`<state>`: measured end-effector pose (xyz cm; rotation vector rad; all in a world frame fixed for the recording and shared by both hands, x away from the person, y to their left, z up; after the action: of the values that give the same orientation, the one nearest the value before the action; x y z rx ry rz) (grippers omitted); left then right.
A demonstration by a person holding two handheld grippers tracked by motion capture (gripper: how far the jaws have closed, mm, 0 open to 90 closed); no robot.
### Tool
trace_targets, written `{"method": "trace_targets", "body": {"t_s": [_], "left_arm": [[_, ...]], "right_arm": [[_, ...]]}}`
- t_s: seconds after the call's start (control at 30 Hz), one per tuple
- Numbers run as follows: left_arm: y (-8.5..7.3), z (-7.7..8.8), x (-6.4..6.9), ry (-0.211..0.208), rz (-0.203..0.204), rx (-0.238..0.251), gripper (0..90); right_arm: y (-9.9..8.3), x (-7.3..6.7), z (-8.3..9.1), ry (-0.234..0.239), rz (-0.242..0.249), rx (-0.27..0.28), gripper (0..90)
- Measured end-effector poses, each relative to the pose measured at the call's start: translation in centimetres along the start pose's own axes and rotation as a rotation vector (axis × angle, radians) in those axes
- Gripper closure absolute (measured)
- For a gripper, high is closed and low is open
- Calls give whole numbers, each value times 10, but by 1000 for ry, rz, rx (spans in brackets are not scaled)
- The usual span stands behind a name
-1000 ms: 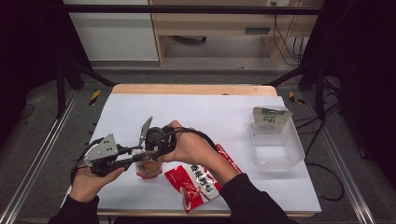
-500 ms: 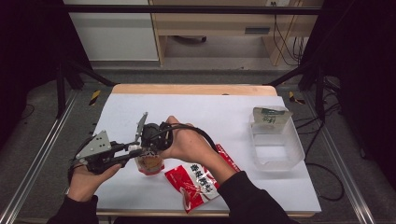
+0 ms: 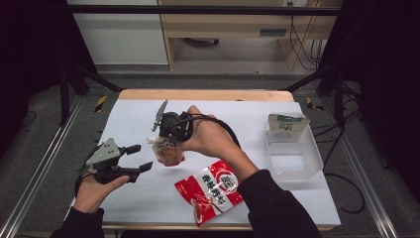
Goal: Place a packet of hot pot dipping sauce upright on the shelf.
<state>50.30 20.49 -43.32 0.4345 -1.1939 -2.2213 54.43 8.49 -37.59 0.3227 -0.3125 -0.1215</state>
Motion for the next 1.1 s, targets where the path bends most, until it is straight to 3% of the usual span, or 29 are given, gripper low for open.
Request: {"method": "trace_targets", "body": {"t_s": [0.17, 0.37, 0.73, 1.1], "left_arm": [[-11, -8, -2, -18, 8, -19, 177], [-25, -20, -7, 17, 22, -74, 110], [-38, -23, -15, 33, 49, -95, 72], [-46, -28, -17, 34, 52, -116, 71]], "right_arm": [[-21, 14, 2, -18, -35, -18, 871], [-46, 26, 7, -29, -82, -26, 871], [-90, 37, 19, -44, -149, -25, 872], [-114, 44, 39, -78, -177, 3, 871]]}}
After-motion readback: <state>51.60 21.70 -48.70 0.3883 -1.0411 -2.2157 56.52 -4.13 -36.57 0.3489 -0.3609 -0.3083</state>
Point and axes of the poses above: each handheld gripper's, and its own axes: z roughly backward along the jaws, y roughly out of its top, x roughly to its right, the point moved 10 cm from there along -z, roughly forward along the jaws, and after that the axes turned 8 degrees about -x, right-handed, at the moved point
